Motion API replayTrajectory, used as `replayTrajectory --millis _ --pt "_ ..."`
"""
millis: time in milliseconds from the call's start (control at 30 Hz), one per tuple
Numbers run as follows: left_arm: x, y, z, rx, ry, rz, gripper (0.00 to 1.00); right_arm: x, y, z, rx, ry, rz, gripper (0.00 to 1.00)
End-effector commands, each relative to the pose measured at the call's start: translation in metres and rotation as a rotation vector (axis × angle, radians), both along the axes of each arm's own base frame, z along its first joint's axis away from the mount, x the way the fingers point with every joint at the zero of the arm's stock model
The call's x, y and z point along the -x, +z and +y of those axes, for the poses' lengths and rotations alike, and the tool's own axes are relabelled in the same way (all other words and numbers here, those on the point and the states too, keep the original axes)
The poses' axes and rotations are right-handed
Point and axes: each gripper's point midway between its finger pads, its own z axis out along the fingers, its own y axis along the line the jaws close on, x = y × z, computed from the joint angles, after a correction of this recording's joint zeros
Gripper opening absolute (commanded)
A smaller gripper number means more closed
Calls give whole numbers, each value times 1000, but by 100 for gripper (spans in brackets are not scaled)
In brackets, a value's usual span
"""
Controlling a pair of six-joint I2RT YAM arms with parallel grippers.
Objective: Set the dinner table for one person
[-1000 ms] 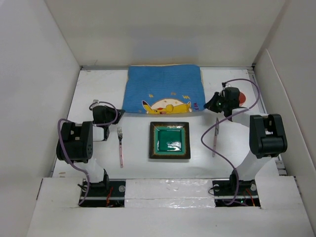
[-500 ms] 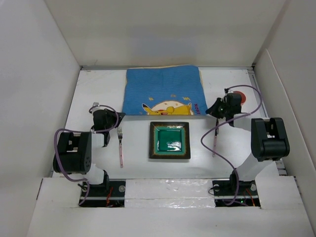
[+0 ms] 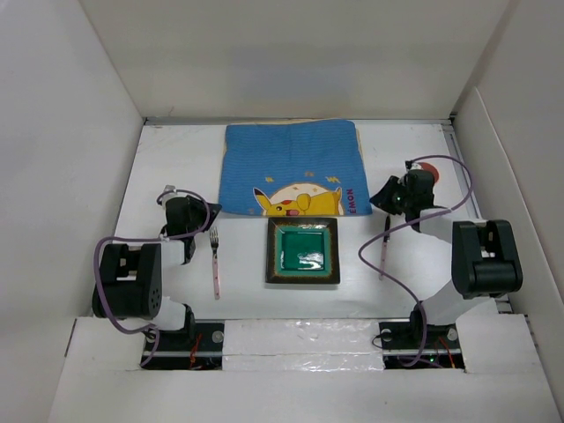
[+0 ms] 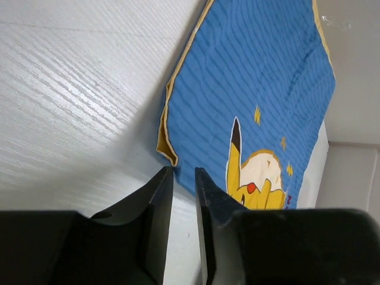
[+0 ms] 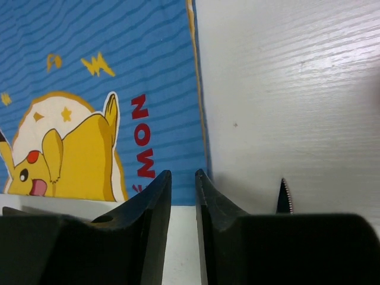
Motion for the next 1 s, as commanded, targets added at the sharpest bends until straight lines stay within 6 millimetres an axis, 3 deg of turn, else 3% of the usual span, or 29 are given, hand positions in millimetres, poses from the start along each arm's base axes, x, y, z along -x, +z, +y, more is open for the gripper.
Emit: replayTrajectory --millis 0,67,100,133,200,233,300,333,367,467,500,533,600,633,700,733,767,800,867,933,967 --pt "-4 20 -1 -14 -20 -66 20 -5 19 -6 30 -32 -67 30" --pt "-3 35 -8 0 -48 -107 29 -6 26 -6 27 -33 -79 31" --pt "-2 50 -9 8 -51 -144 33 -7 41 -6 26 -34 -108 31" --pt "-1 50 -11 13 -61 -143 33 -6 41 -6 26 -34 -103 31" --pt "2 76 -15 39 -75 -206 34 -4 57 4 30 -12 -138 31" --pt "1 89 -17 45 -82 -236 33 0 74 7 34 -5 -169 24" --pt "9 127 -24 60 -128 -325 27 -2 104 14 67 12 -227 16" --pt "8 154 -26 56 -143 -385 25 4 121 13 83 8 -242 0" --pt "16 177 -28 49 -160 -426 20 1 143 10 100 -5 -282 0" --pt "39 237 -37 -7 -247 -540 0 6 173 -11 173 -94 -313 0" --pt "52 255 -39 -57 -289 -573 0 1 196 -32 241 -171 -337 0" --pt "59 270 -41 -93 -311 -625 0 3 191 -45 271 -222 -311 0" --pt "73 271 -44 -152 -366 -606 0 -3 200 -68 349 -307 -298 4" --pt "79 281 -42 -249 -396 -644 0 -3 196 -78 374 -331 -263 12" --pt "91 270 -40 -326 -438 -592 0 -9 186 -89 429 -360 -213 24" --pt "95 267 -37 -399 -454 -585 0 -10 186 -92 448 -367 -193 36" --pt "102 254 -43 -401 -483 -539 8 -12 184 -94 463 -372 -180 41" --pt "102 250 -42 -426 -468 -532 14 -16 173 -98 492 -376 -141 44" --pt "108 234 -48 -452 -496 -525 28 -23 171 -104 516 -384 -118 49" --pt "107 220 -47 -460 -502 -500 31 -29 153 -108 548 -380 -45 50" --pt "110 220 -50 -461 -519 -501 31 -36 158 -108 550 -381 -50 50"
